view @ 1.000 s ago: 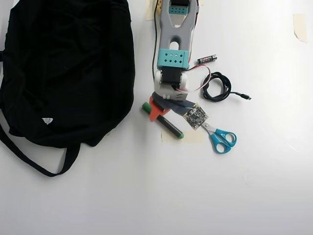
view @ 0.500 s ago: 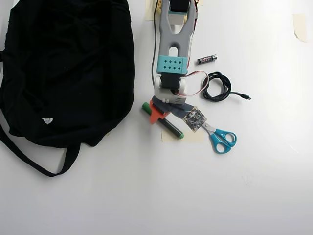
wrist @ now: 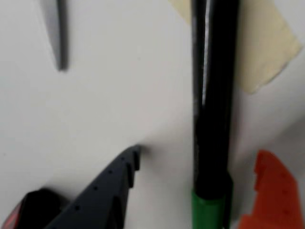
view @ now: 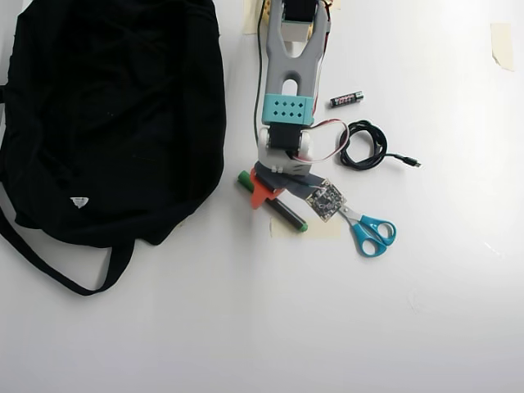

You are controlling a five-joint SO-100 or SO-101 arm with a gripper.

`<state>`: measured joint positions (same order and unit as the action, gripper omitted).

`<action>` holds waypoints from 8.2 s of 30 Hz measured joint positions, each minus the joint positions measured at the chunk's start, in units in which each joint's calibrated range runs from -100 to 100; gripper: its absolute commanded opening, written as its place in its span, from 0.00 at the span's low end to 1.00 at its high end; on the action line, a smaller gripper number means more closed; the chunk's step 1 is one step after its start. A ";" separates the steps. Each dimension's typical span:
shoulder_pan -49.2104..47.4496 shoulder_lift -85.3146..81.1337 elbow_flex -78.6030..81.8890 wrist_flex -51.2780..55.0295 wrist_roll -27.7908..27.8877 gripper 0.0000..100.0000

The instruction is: Put the green marker into the black bag

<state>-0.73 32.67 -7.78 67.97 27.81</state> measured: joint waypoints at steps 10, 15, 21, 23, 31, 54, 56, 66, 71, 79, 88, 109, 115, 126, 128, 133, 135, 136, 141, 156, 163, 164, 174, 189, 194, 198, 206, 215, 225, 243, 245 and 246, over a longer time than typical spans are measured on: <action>0.96 0.17 -0.16 -0.34 0.00 0.31; 1.03 0.17 -0.16 -0.34 0.00 0.31; 1.03 0.17 -0.16 -0.34 0.00 0.31; 1.03 0.17 -0.16 -0.34 0.00 0.31; 1.03 0.17 -0.16 -0.34 0.00 0.20; 1.03 0.17 -0.16 -0.34 0.00 0.14; 1.03 0.17 -0.16 -0.34 0.00 0.11; 1.03 0.17 -0.16 -0.34 0.00 0.09; 1.03 0.17 -0.16 -0.34 0.00 0.02; 1.10 0.17 -0.16 -0.34 -0.05 0.02; 1.10 0.17 -0.16 -0.34 -0.29 0.02; 1.25 0.50 -19.26 19.32 -0.34 0.02; 1.32 0.50 -25.08 23.87 -0.34 0.02; -0.37 0.50 -25.86 24.39 -10.99 0.02; -0.51 0.50 -25.86 24.39 -13.38 0.02; -0.81 0.50 -25.94 24.39 -20.85 0.02; -1.10 0.50 -25.94 24.39 -23.05 0.02; -1.18 0.50 -25.94 24.39 -23.54 0.02; -1.76 0.50 -25.94 24.39 -25.59 0.02; -2.35 -19.34 -2.59 17.95 -25.89 0.02; -4.56 -34.79 13.76 16.23 -27.25 0.02; -4.70 -36.94 15.80 16.23 -27.64 0.02; -4.85 -52.05 22.56 16.23 -33.11 0.02; 10.73 -52.89 22.56 16.23 -33.11 0.02; 17.71 -52.89 22.80 16.23 -35.85 0.02; 22.48 -52.89 22.88 15.63 -38.83 0.02; 42.03 -52.89 25.47 8.50 -39.85 0.02; 49.38 -38.61 33.33 -13.57 -38.29 0.03; 49.30 -36.20 32.23 -13.65 -38.29 0.22; 6.91 -60.52 34.83 2.15 -41.86 0.02; 3.89 -60.52 34.91 4.21 -41.86 0.02; 3.01 -61.10 34.91 5.32 -41.86 0.02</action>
<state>2.28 -28.44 27.12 73.29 -14.04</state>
